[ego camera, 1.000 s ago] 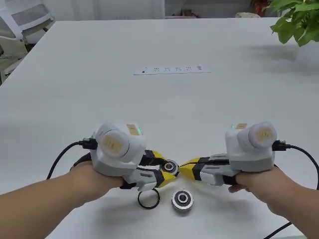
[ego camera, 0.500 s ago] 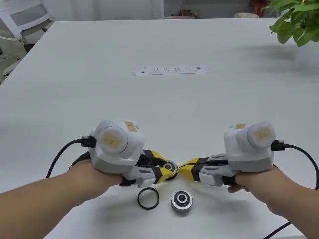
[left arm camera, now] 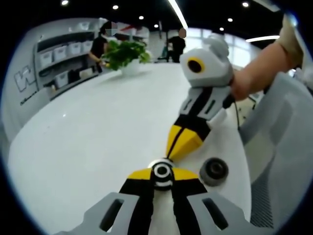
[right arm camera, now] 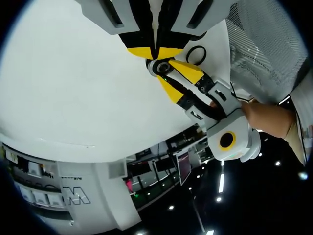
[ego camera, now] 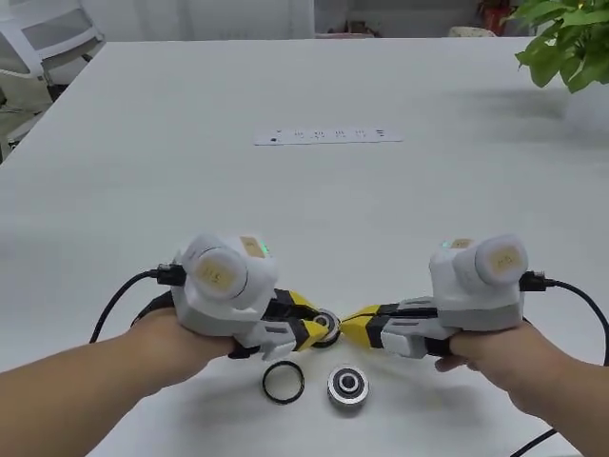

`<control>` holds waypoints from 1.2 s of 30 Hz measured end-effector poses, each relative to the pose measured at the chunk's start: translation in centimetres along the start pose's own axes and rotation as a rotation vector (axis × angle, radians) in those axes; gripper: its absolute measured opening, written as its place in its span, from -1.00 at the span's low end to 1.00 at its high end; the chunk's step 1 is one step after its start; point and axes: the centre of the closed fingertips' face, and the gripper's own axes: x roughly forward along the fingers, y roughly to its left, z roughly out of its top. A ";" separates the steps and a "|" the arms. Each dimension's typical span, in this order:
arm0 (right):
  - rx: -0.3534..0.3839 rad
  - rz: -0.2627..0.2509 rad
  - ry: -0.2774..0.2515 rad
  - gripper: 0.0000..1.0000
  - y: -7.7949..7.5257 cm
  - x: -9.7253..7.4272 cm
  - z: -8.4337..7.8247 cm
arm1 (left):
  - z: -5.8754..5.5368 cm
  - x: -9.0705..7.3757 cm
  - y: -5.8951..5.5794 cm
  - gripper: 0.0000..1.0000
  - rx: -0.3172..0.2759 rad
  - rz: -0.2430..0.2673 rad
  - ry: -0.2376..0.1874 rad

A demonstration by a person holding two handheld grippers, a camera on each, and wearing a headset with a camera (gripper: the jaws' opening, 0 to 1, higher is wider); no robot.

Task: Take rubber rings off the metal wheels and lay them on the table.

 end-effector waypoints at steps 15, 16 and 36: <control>0.068 -0.001 -0.019 -1.00 0.1 0.1 0.2 | -0.1 0.1 0.1 -0.75 0.006 0.017 0.012; 0.069 0.000 -0.020 -1.00 0.1 0.1 0.2 | -0.1 0.1 0.1 -0.75 0.008 0.019 0.014; 0.009 0.022 -0.013 -1.00 1.1 0.4 0.6 | -0.1 0.1 0.0 -0.76 0.028 0.024 0.022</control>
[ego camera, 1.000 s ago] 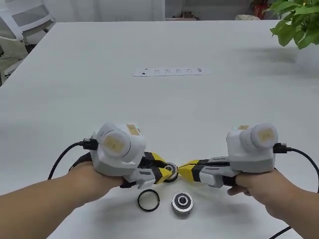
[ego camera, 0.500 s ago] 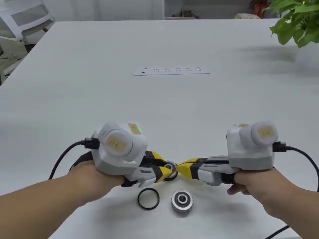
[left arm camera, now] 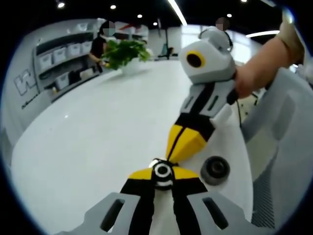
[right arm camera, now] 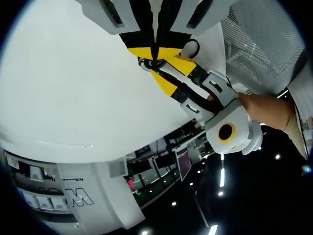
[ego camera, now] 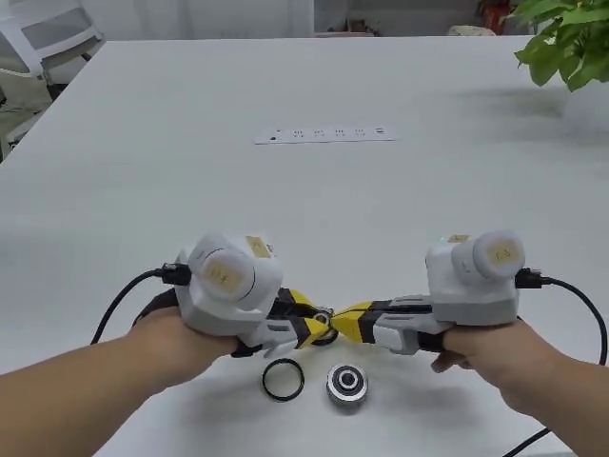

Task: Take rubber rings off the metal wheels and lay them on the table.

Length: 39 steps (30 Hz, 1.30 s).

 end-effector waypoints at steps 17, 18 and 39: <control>0.002 0.023 -0.029 -1.00 0.1 -0.3 0.5 | 0.2 0.0 0.0 -0.74 0.000 -0.002 -0.010; 0.004 0.020 -0.029 -1.00 0.1 -0.3 0.5 | 0.2 0.0 0.0 -0.74 -0.001 -0.003 -0.010; 0.023 0.025 -0.062 -1.00 0.4 -0.8 1.6 | 0.9 -1.4 -0.2 -0.63 -0.017 -0.022 -0.037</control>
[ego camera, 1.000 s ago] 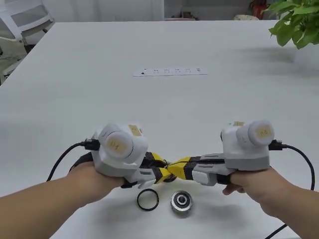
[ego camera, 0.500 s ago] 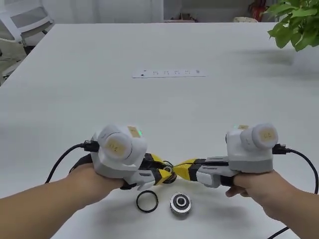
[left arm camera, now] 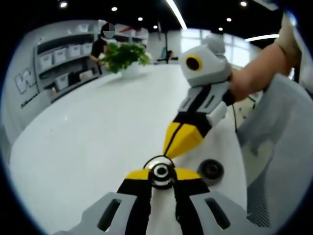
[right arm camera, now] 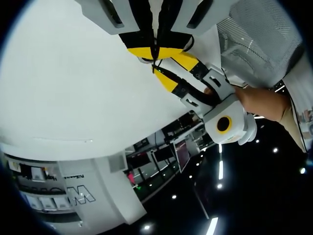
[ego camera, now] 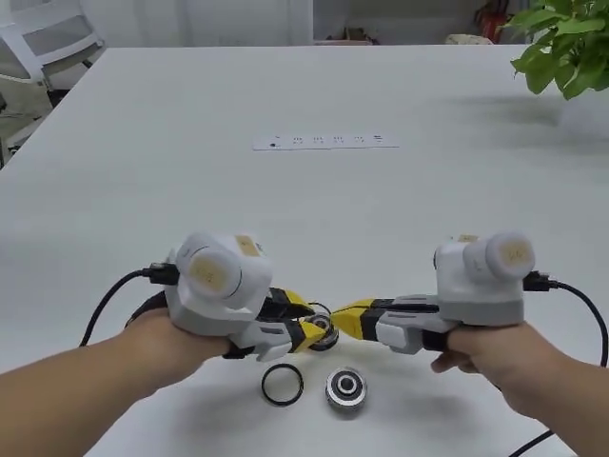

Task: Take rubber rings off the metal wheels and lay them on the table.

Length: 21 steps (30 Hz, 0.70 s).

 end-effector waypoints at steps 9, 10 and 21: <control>0.007 0.015 -0.021 -1.00 0.6 -0.4 0.7 | 0.7 -1.9 0.0 -0.55 -0.011 0.000 -0.031; 0.007 0.016 -0.022 -1.00 0.6 -0.4 0.7 | 0.7 -2.1 -0.1 -0.54 -0.011 0.000 -0.032; 0.006 0.041 -0.027 -1.00 1.6 -0.7 1.2 | 1.2 -4.5 -1.2 -0.34 -0.020 -0.020 -0.069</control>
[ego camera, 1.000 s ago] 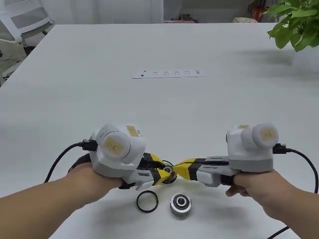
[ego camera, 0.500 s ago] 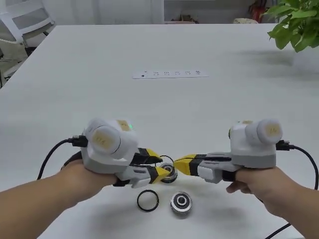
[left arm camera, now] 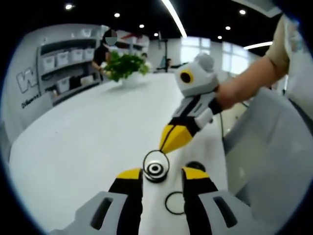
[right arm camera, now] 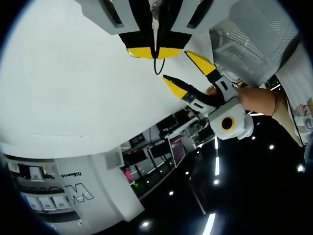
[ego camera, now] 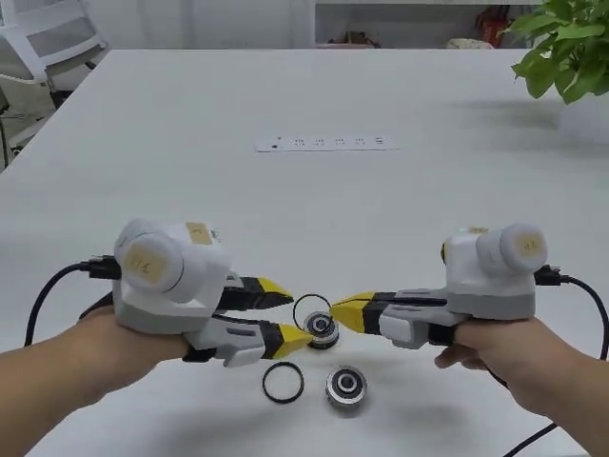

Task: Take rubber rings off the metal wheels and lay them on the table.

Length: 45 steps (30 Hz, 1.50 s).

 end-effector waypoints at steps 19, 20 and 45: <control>-0.010 0.055 0.031 -1.00 1.8 0.3 -0.1 | -0.3 -4.5 -0.7 -0.03 -0.041 0.014 -0.050; -0.011 0.059 0.035 -1.00 2.0 0.4 -0.1 | -0.2 -4.7 -0.7 -0.01 -0.047 0.016 -0.055; -0.032 0.134 0.156 -1.00 3.9 1.9 -2.9 | -0.5 -6.6 -1.6 0.43 -0.075 0.031 -0.083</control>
